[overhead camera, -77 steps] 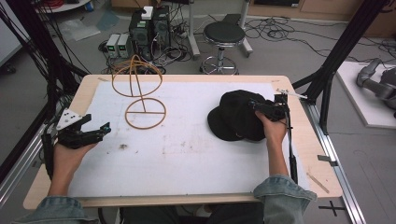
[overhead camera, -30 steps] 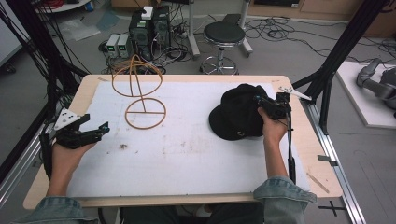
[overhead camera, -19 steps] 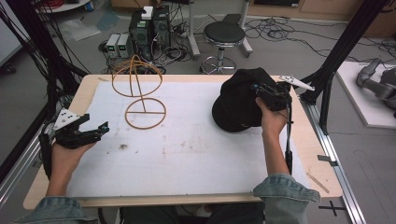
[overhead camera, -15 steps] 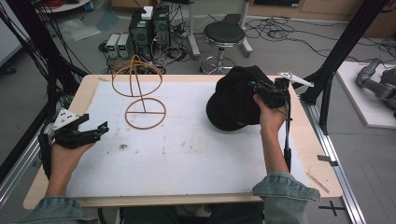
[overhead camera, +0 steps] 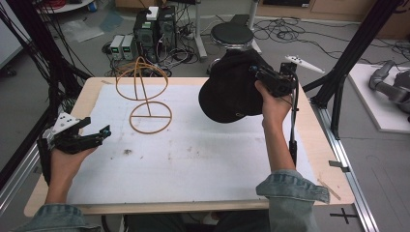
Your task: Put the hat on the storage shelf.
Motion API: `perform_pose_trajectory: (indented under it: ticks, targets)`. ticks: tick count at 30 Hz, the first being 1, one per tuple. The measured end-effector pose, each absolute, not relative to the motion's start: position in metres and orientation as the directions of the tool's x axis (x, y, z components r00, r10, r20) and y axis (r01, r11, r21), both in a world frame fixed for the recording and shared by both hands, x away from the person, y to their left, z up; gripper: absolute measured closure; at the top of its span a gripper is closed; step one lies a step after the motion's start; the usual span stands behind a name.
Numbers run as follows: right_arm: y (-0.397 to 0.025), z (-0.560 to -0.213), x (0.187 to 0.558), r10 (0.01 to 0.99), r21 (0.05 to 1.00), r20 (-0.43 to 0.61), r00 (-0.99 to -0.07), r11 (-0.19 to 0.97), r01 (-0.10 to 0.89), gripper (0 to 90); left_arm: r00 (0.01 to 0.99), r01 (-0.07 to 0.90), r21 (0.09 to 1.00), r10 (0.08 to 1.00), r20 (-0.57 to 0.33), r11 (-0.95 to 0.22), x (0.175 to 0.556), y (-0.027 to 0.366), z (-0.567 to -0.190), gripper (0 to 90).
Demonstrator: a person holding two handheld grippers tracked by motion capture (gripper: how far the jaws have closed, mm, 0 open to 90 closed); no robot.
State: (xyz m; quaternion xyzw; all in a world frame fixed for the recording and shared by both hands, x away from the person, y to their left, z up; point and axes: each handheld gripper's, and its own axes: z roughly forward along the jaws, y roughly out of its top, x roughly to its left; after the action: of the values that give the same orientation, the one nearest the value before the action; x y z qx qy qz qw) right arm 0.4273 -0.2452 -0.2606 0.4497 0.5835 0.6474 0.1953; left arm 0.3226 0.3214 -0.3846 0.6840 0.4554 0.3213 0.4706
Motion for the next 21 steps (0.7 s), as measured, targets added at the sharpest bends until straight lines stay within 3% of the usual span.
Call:
perform_pose_trajectory:
  ticks: [21]
  targets:
    - [-0.214,-0.207,0.429,0.71,0.932,0.361,-0.604,-0.287,0.22,78.5,0.373,0.32,0.937,0.928,0.012,-0.141,0.32,0.325,-0.385,20.6]
